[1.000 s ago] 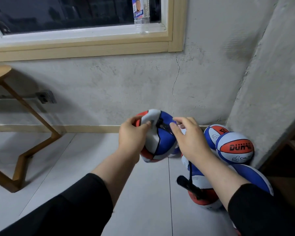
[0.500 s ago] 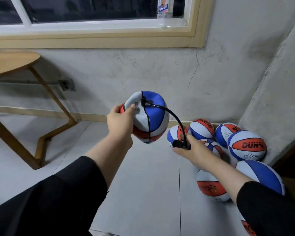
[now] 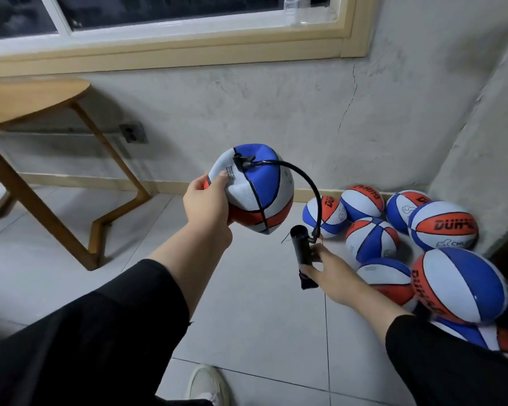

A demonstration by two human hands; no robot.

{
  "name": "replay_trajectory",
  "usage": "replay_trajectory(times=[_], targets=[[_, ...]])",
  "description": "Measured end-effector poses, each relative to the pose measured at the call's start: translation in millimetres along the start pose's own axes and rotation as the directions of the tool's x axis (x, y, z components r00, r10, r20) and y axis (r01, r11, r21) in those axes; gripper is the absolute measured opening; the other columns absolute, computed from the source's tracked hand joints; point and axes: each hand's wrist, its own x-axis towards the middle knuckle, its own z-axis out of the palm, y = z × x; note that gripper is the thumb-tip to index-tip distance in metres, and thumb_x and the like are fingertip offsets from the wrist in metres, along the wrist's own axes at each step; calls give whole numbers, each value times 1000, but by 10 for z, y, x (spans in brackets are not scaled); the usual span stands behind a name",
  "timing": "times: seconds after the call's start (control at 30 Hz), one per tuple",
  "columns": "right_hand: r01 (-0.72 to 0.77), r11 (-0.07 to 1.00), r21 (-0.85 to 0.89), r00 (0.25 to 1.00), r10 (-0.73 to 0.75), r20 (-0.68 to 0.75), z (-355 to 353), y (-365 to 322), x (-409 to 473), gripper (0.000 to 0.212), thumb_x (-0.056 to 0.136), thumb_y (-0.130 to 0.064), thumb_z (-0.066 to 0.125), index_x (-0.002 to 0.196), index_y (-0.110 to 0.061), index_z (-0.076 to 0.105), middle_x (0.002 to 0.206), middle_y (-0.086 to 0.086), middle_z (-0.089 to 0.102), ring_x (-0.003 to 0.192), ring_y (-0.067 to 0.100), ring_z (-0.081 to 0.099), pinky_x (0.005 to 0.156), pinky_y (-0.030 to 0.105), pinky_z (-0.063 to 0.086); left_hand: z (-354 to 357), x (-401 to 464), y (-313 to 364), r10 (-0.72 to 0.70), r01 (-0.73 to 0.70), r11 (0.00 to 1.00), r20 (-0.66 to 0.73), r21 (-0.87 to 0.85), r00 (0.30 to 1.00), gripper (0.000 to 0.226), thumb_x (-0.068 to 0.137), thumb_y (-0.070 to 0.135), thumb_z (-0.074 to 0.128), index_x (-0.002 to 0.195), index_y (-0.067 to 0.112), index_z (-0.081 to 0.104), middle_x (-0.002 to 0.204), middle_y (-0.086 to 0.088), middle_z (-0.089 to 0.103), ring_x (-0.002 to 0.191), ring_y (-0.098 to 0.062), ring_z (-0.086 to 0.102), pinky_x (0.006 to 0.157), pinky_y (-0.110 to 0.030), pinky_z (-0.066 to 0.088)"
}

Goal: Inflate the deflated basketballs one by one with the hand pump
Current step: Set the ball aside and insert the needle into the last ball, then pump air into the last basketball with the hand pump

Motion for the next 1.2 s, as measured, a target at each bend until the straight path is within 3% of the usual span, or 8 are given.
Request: replay_trajectory(times=[0.1, 0.23, 0.43, 0.83, 0.9, 1.0, 1.1, 1.2], targets=[[-5, 984, 177, 1000, 10, -26, 7, 53, -158, 9, 105, -32, 55, 112, -28, 52, 102, -2, 70, 91, 13, 69, 85, 36, 59, 16, 98, -153, -45, 46, 998, -24, 33, 999, 26, 98, 19, 63, 124, 18, 63, 113, -5, 68, 99, -23, 67, 80, -42, 62], [-36, 954, 299, 997, 55, -52, -155, 270, -277, 14, 107, -34, 50, 103, -23, 57, 81, 6, 65, 71, 20, 64, 74, 52, 59, 63, 355, -602, -172, 183, 974, -92, 133, 981, 35, 102, 20, 52, 136, 13, 55, 128, -11, 63, 107, -31, 64, 84, -47, 59], [-149, 923, 354, 981, 182, -63, -276, 584, -270, 26, 109, -34, 44, 98, -17, 60, 80, 12, 63, 57, 24, 58, 50, 36, 48, 94, 611, -1675, -380, 412, 849, -160, 332, 911, 34, 104, 25, 50, 130, 3, 57, 120, -13, 64, 101, -34, 63, 78, -42, 53], [-289, 896, 337, 957, 283, 67, -22, 866, 158, 11, 100, -16, 54, 102, -7, 61, 75, 3, 57, 56, 20, 53, 49, 32, 43, 344, 784, -2707, -606, 581, 759, -8, 294, 796, 40, 77, 37, 71, 114, 20, 68, 123, -14, 67, 107, -35, 66, 90, -44, 57], [-255, 917, 308, 967, 234, 103, 24, 876, 217, 12, 101, -17, 56, 110, -14, 65, 80, 2, 60, 60, 21, 55, 49, 31, 45, 375, 645, -2686, -555, 552, 779, -84, 299, 828, 42, 95, 44, 63, 130, 20, 61, 130, -12, 63, 116, -38, 62, 97, -48, 53], [-203, 930, 305, 976, 169, 135, 122, 869, 296, 17, 99, -22, 62, 115, -19, 67, 82, 5, 63, 62, 18, 56, 54, 33, 52, 378, 428, -2710, -342, 397, 814, -203, 424, 917, 41, 109, 42, 42, 108, 12, 69, 119, -19, 70, 102, -35, 64, 97, -45, 53], [-199, 911, 362, 979, 168, 115, 202, 807, 309, 30, 90, -27, 72, 119, -22, 69, 86, 14, 71, 64, 19, 60, 71, 50, 59, 445, 170, -2699, -406, 367, 787, -33, 496, 913, 52, 107, 52, 41, 120, 11, 70, 111, -15, 74, 94, -28, 65, 83, -38, 52], [-176, 924, 340, 982, 142, 124, 204, 772, 271, 20, 93, -20, 73, 112, -27, 71, 83, 15, 72, 62, 16, 60, 68, 41, 57, 520, 37, -2643, -519, 434, 813, 145, 388, 842, 58, 102, 65, 45, 107, 14, 71, 100, -3, 78, 97, -19, 71, 82, -39, 54]])
